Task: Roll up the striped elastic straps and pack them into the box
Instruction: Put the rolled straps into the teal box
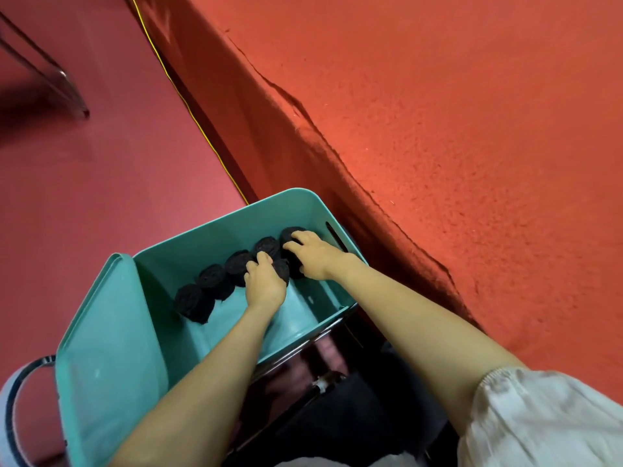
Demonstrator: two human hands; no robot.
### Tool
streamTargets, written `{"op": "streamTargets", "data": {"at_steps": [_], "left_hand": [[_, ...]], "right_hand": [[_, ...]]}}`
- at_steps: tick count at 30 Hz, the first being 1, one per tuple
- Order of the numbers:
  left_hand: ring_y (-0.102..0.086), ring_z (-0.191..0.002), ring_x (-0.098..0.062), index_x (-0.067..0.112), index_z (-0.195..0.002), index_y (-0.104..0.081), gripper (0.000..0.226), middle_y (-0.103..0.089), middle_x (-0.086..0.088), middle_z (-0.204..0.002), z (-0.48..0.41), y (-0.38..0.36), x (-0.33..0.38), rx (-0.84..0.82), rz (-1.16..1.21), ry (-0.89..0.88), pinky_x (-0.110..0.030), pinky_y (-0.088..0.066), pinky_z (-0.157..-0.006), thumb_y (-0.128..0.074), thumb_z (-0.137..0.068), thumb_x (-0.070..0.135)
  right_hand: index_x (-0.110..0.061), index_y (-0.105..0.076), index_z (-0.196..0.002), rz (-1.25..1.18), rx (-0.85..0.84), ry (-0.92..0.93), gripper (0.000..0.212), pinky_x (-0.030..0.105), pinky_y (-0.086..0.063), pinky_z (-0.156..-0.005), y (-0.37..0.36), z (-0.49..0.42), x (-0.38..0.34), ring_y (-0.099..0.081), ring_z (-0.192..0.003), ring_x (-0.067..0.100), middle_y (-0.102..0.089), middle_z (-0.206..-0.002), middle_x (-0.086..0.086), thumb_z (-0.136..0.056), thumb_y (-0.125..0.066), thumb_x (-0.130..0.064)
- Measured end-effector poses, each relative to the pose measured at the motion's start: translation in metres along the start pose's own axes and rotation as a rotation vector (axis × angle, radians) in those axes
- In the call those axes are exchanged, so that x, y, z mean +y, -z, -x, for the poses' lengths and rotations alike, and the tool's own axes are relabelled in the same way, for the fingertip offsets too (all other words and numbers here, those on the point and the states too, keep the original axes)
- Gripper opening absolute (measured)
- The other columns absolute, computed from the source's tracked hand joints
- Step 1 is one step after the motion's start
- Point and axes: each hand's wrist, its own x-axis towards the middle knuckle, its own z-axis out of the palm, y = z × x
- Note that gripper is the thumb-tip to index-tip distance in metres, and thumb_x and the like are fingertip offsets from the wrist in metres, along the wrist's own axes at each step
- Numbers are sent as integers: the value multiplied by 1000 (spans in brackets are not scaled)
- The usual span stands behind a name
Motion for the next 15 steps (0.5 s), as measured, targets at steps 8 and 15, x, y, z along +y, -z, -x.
{"op": "streamTargets", "data": {"at_steps": [8,15], "left_hand": [[-43,-107,-32,7,-121,-45,41,-37,-16,-123,-8,-12,-6,75,69,-75,-29,-33,-81,-60,-84,-2],[-48,-102,-32,8,-115,-45,35,-39,-13,-118,-11,-15,-11,95,158,-63,-34,-40,-81,-62,-85,1]], "right_hand": [[-9,-22,-149,-7,20,-6,67,42,-22,-116,-9,-7,3,-8,-144,32,-8,-156,17,-91,-55,-9],[-10,-21,-150,-33,4,-10,69,41,-21,-116,-10,-11,4,-7,-145,30,-7,-157,16,-91,-56,-10]]}}
